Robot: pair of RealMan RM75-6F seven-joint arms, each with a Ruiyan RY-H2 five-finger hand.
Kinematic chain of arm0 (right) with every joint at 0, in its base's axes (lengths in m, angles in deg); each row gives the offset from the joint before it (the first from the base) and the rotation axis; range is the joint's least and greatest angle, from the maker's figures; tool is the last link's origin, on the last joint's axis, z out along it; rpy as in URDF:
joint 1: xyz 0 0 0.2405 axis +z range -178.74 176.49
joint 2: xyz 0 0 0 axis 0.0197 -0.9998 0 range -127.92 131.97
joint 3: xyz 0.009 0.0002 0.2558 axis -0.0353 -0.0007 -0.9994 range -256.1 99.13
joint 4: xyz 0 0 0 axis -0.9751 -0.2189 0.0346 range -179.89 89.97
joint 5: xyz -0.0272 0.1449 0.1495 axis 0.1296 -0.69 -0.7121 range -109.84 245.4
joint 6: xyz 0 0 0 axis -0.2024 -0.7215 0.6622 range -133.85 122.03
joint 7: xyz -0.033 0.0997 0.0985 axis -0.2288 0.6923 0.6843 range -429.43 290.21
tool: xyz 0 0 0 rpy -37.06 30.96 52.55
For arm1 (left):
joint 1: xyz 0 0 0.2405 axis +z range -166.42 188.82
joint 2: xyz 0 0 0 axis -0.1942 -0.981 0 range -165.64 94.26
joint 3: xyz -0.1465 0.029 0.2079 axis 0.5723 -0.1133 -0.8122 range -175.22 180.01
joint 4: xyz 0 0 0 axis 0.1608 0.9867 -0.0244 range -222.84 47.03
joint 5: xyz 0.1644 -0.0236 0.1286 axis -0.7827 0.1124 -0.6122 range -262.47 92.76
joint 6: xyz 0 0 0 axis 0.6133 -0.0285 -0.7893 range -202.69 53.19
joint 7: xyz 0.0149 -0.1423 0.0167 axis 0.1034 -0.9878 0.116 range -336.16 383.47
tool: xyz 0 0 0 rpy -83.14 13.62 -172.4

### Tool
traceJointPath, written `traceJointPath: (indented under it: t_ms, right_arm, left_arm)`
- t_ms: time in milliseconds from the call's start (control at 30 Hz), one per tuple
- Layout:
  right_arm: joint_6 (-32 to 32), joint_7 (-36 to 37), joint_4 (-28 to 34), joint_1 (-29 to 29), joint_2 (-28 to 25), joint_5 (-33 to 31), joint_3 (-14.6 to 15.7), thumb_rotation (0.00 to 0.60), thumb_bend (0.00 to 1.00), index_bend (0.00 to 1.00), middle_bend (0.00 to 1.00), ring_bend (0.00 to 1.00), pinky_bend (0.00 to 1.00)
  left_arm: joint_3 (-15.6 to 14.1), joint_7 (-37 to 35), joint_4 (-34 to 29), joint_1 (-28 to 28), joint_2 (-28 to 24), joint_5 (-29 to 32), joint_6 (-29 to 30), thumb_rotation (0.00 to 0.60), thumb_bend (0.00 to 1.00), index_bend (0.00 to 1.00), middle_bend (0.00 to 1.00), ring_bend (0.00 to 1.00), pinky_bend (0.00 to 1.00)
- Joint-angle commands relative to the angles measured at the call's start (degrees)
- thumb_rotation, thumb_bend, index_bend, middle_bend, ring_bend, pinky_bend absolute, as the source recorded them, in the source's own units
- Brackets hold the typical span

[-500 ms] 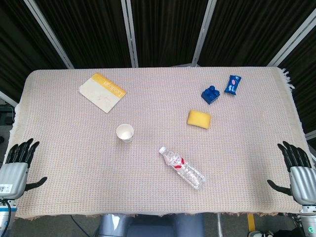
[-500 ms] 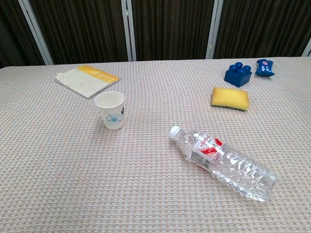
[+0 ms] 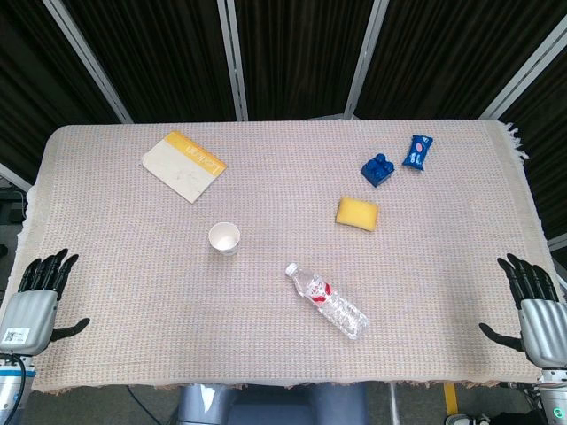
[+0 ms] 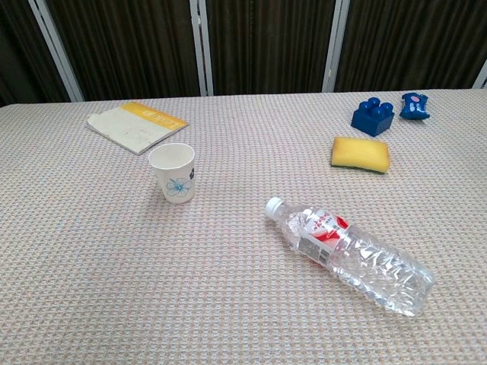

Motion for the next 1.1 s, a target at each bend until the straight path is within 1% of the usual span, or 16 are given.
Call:
traceJointPath:
  t_ms: [33,67,100,133,200,233,267,367,533,767,867,1100]
  right_arm:
    - [0.3,0.0,0.1,0.1,0.0,-0.2,0.0,0.600,0.04,0.00,0.00,0.00,0.00]
    - [0.2,0.1,0.2,0.1,-0.1,-0.2,0.0,0.600,0.04,0.00,0.00,0.00,0.00]
    - [0.0,0.3,0.2,0.0,-0.1,0.0,-0.1,0.600,0.04,0.00,0.00,0.00,0.00]
    - [-0.3,0.6,0.1,-0.1,-0.2,0.1,0.0,0.600,0.04,0.00,0.00,0.00,0.00]
    - [-0.4,1.2,0.1,-0.2,-0.4,0.1,0.0,0.600,0.04,0.00,0.00,0.00,0.00]
    - [-0.6,1.5,0.2,-0.3,-0.5,0.2,-0.1,0.600,0.04,0.00,0.00,0.00,0.00]
    - [-0.6,1.6,0.2,-0.3,-0.6,0.3,-0.1,0.600,0.04,0.00,0.00,0.00,0.00]
    - [-0.5,1.7,0.1,-0.2,-0.6,0.4,-0.1,0.600,0.04,0.00,0.00,0.00,0.00]
    - [0.3,2.0,-0.2,0.0,-0.5,-0.1,0.0,0.600,0.04,0.00,0.00,0.00,0.00]
    - [0.8,2.8,-0.6,0.2,-0.5,-0.4,0.0,0.600,0.04,0.00,0.00,0.00,0.00]
    - [1.1,3.0,-0.6,0.3,-0.6,-0.6,0.0,0.600,0.05,0.00,0.00,0.00,0.00]
    - [1.2,3.5,-0.7,0.3,-0.7,-0.8,-0.2,0.600,0.04,0.00,0.00,0.00,0.00]
  left_arm:
    - [1.5,1.5,-0.8,-2.0,0.7,1.4,-2.1,0.600,0.00,0.00,0.00,0.00,0.00]
    - [2.2,2.3,-1.2,-2.9,0.9,2.4,-3.3,0.600,0.00,0.00,0.00,0.00,0.00]
    - [3.5,3.3,-2.1,-5.1,1.4,3.2,-5.5,0.600,0.00,0.00,0.00,0.00,0.00]
    - [5.2,4.4,-2.5,-7.4,2.1,5.3,-8.2,0.600,0.00,0.00,0.00,0.00,0.00]
    - [7.3,7.0,-3.0,-10.7,3.3,9.0,-11.9,0.600,0.00,0.00,0.00,0.00,0.00]
    - [8.6,9.0,-2.9,-13.0,4.5,11.9,-14.2,0.600,0.00,0.00,0.00,0.00,0.00]
    - [9.1,10.1,-2.8,-14.0,5.1,13.5,-15.2,0.600,0.00,0.00,0.00,0.00,0.00]
    - [11.8,14.7,-1.7,-19.0,9.2,20.1,-18.2,0.600,0.00,0.00,0.00,0.00,0.00]
    - [14.6,20.5,1.0,-25.9,15.2,30.7,-20.7,0.600,0.00,0.04,0.00,0.00,0.00]
    - [16.4,25.7,3.9,-33.1,20.0,40.8,-20.5,0.600,0.02,0.11,0.00,0.00,0.00]
    - [16.6,27.9,5.4,-35.8,21.4,43.8,-20.2,0.600,0.06,0.12,0.00,0.00,0.00]
    - [16.6,30.3,7.7,-40.5,24.3,49.2,-19.3,0.600,0.10,0.14,0.00,0.00,0.00]
